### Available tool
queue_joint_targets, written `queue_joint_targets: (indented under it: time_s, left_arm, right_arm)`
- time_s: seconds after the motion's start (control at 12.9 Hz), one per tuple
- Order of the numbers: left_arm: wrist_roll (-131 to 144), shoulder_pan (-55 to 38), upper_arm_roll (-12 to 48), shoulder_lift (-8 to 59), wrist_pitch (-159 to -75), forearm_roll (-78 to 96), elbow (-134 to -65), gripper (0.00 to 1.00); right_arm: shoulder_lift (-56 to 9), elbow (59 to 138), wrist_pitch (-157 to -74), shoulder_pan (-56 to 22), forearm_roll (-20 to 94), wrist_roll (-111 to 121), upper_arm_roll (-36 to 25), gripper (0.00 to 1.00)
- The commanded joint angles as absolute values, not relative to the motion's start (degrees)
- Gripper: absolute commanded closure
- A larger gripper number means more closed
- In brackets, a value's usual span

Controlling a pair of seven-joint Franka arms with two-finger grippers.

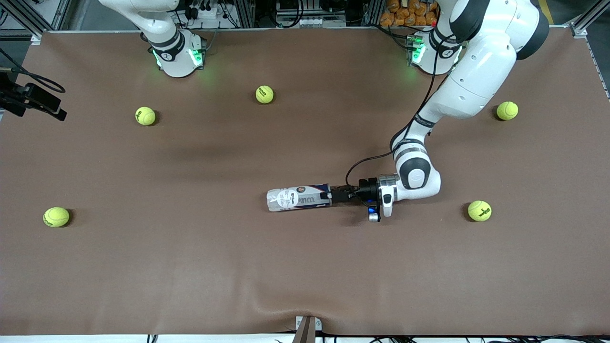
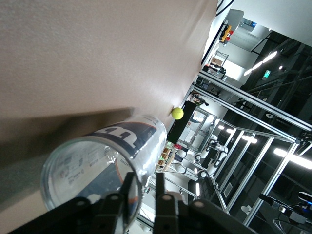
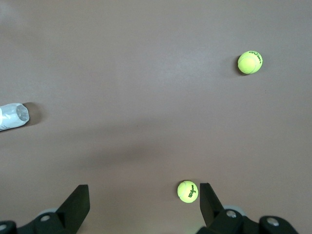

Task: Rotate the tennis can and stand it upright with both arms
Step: 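Lift and rotate the can upright with the left gripper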

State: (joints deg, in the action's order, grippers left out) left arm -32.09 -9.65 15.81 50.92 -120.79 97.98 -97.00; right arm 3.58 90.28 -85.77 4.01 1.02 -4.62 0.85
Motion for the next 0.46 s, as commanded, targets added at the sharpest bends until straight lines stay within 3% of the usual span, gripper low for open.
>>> queue_joint_targets:
  time_s: [0.0, 0.39]
  left_arm:
    - [-33.31, -9.84, 15.82, 50.8, -119.97, 99.76, -96.42, 1.0]
    - [-30.85, -9.23, 16.79, 48.87, -120.06, 99.84, -94.84, 1.0]
  right_arm:
    - [4.04, 90.09, -84.64, 5.1, 0.79, -5.54, 1.67, 0.0]
    - [3.69, 90.09, -85.25, 4.75, 0.79, -5.54, 1.76, 0.0]
